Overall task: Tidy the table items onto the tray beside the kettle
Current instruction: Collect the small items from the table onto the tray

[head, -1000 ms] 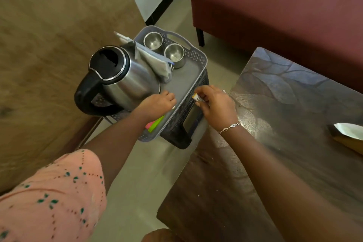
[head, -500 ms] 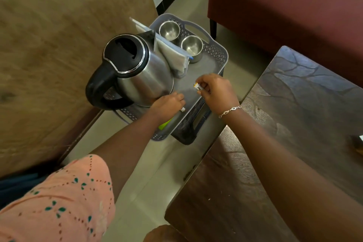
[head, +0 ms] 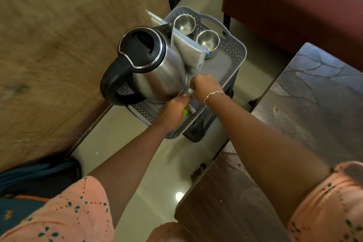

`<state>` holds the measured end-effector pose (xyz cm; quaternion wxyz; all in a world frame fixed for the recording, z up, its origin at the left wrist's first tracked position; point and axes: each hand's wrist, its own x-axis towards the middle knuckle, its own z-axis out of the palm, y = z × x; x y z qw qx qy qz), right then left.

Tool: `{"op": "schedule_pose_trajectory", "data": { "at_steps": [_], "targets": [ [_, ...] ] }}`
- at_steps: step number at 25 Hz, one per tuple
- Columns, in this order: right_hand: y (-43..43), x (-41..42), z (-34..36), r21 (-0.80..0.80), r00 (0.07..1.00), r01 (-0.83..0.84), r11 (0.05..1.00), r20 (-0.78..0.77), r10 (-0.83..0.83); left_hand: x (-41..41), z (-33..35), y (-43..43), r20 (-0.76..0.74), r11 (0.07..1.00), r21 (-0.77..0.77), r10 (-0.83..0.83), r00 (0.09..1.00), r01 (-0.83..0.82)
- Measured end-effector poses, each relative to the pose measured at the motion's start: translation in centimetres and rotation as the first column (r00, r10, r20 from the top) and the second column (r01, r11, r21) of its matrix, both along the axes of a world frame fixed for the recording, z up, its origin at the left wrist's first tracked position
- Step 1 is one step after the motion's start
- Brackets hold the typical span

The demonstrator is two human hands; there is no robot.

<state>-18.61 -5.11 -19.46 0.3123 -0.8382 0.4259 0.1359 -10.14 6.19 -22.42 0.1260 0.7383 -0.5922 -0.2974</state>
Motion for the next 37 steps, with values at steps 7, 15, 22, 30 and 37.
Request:
{"op": "schedule_pose_trajectory", "data": {
  "at_steps": [7,15,22,30,37],
  "targets": [
    [1.2,0.7,-1.6,-0.025,0.998,0.009,1.0,-0.062,-0.01,-0.5,0.1,2.4,0.054,0.984,-0.106,0.15,0.987,-0.144],
    [1.1,0.6,-1.2,-0.026,0.987,-0.142,0.99,-0.085,0.139,-1.1,0.6,2.0,0.082,0.974,-0.033,0.225,0.971,-0.223],
    [2.5,-5.7,1.0,-0.417,0.956,-0.228,0.88,0.077,0.284,-3.3,2.9,3.0,0.111,0.957,-0.218,0.22,0.969,-0.193],
    [6.6,-18.5,1.0,-0.499,0.993,0.037,0.866,0.116,0.025,-14.9,5.0,3.5,0.429,0.971,-0.215,0.003,0.904,0.099],
    [11.3,-34.3,1.4,-0.517,0.984,0.172,0.839,0.05,-0.171,-29.4,4.0,5.3,0.405,0.972,-0.138,-0.119,0.907,0.189]
  ]
}}
